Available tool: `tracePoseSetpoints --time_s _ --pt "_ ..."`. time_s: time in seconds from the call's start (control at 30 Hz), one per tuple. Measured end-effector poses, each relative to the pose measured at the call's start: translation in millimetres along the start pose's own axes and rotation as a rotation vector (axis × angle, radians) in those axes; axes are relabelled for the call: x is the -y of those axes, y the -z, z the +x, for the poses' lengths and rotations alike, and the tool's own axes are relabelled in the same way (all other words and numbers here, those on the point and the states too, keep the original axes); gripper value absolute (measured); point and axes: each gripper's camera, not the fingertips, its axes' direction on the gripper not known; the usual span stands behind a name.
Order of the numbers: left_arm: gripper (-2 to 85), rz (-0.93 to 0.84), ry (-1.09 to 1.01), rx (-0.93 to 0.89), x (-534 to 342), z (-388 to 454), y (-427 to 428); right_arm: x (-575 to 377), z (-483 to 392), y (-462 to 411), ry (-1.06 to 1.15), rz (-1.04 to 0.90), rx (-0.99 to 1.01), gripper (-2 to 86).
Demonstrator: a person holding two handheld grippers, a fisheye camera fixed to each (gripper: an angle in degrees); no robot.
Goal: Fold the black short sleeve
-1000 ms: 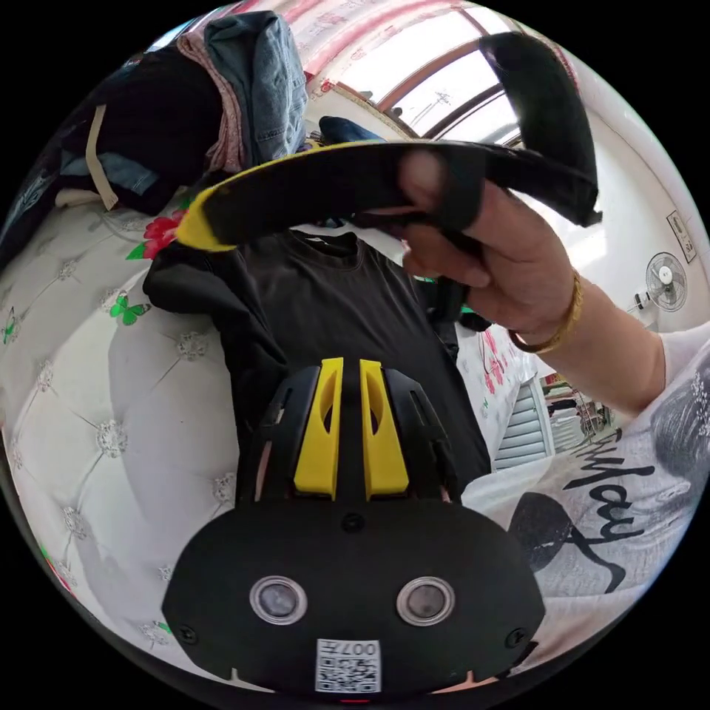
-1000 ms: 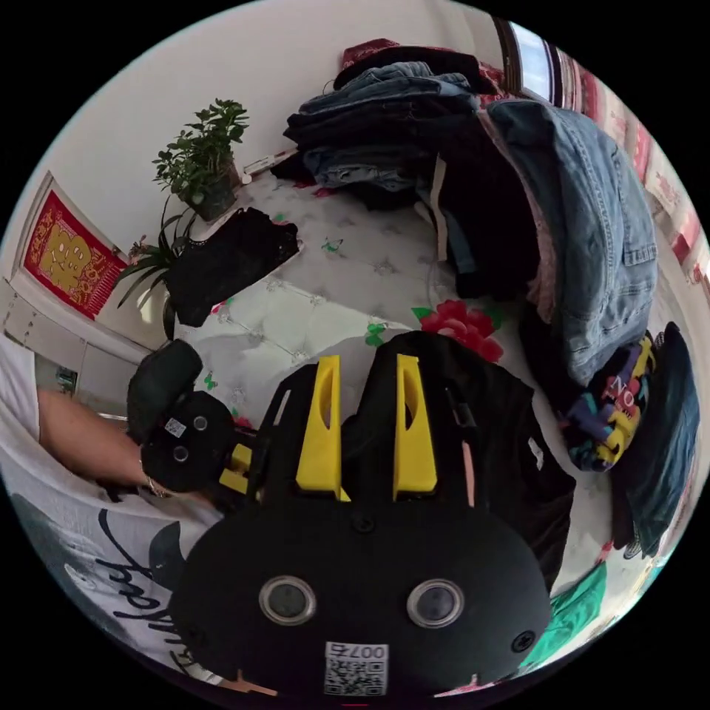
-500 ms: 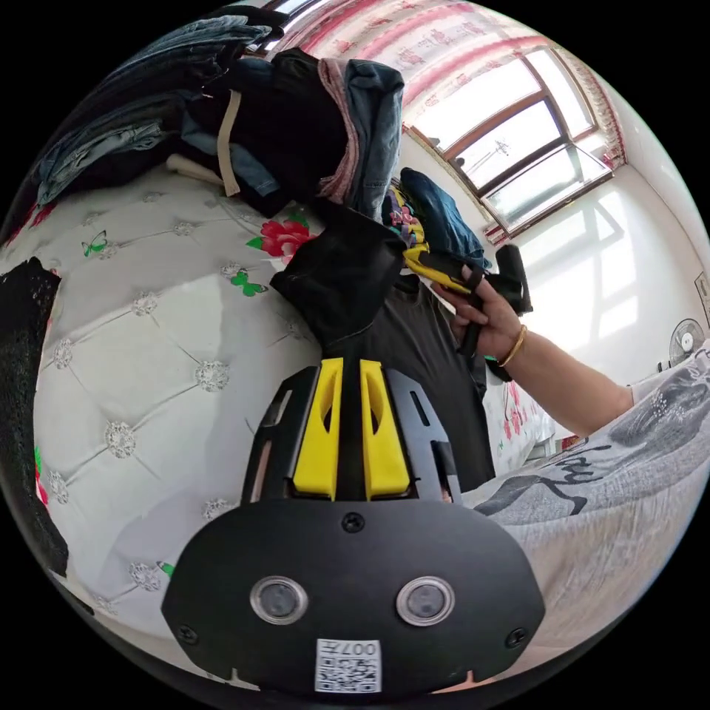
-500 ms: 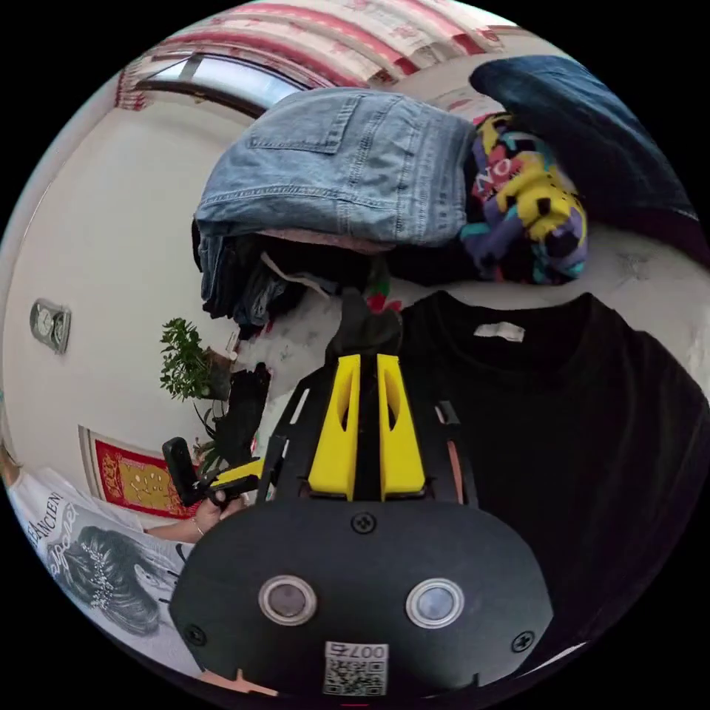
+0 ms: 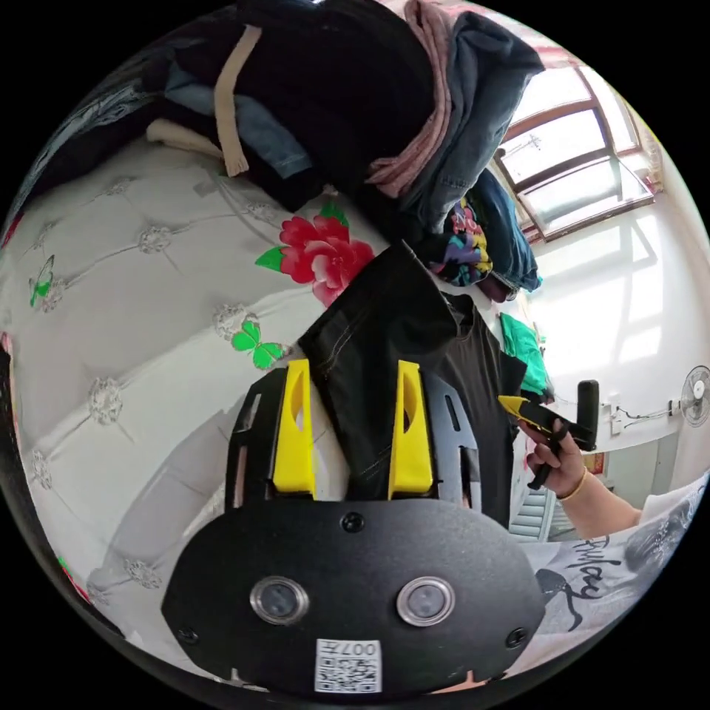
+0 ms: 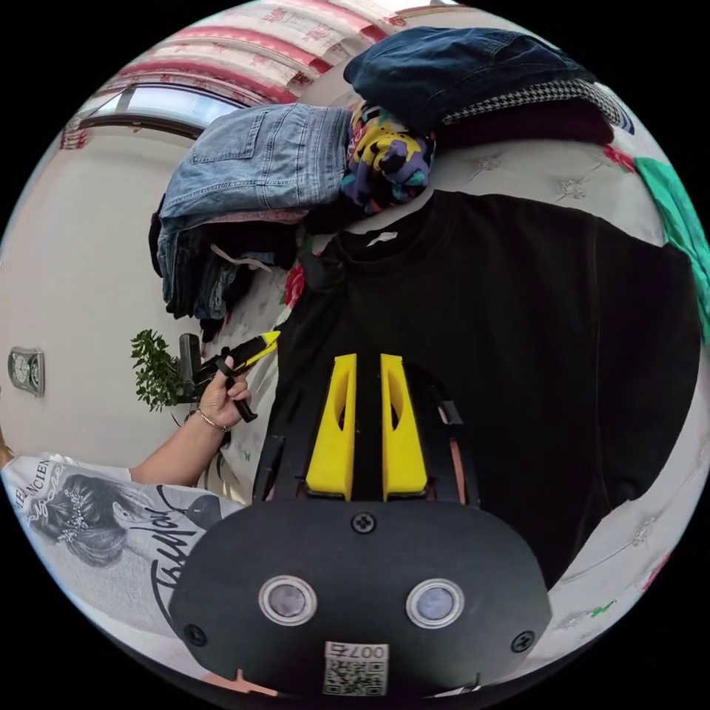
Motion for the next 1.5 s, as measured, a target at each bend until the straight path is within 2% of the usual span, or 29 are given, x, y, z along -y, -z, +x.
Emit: tracePoseSetpoints --time_s 0.07,0.17,0.3,0.37,0.47,0.53,0.77,0.87,0.97,1.07,1.13,1.2,1.3,1.5 --pt "1.4 -0.104 -0.058 0.067 15 16 -21 -8 3 16 -0.008 0.021 -0.035 5.8" --pt "-0.1 -0.106 -0.126 0.16 20 22 -20 -23 14 50 -0.046 0.072 -0.116 5.7" --pt "0.0 0.103 0.185 0.293 -11 -61 63 -58 51 112 -0.202 0.211 -0.249 5.8" --pt "0.9 0.089 0.287 0.261 -32 -105 83 -78 74 134 -0.307 0.262 -0.281 5.7" --pt "2.6 0.123 0.364 0.236 -61 -135 106 -109 109 156 -0.47 0.319 -0.258 5.6" --pt "2.3 0.149 0.341 0.306 -71 -129 123 -124 128 164 -0.552 0.368 -0.229 5.7" --pt "-0.7 0.114 0.33 0.314 -87 -96 125 -118 154 144 -0.595 0.399 -0.057 5.7" --pt "-0.9 0.076 0.324 0.265 -97 -82 114 -101 142 133 -0.506 0.427 -0.082 3.2" --pt "-1.0 0.048 0.313 0.246 -105 -69 107 -67 102 118 -0.322 0.34 -0.233 1.3" --pt "-1.0 0.023 0.282 0.253 -106 -60 105 -38 15 90 0.108 0.207 -0.414 1.5" --pt "-1.0 0.008 0.269 0.259 -106 -58 105 -44 -54 47 0.457 0.035 -0.352 2.5" --pt "-1.0 0.002 0.264 0.25 -105 -59 103 -60 -88 17 0.61 -0.101 -0.294 3.2" --pt "-1.0 -0.004 0.281 0.234 -106 -64 100 -90 -111 -1 0.641 -0.058 -0.393 4.3" --pt "-1.0 -0.024 0.298 0.228 -112 -81 96 -119 -79 24 0.404 0.021 -0.347 6.3"
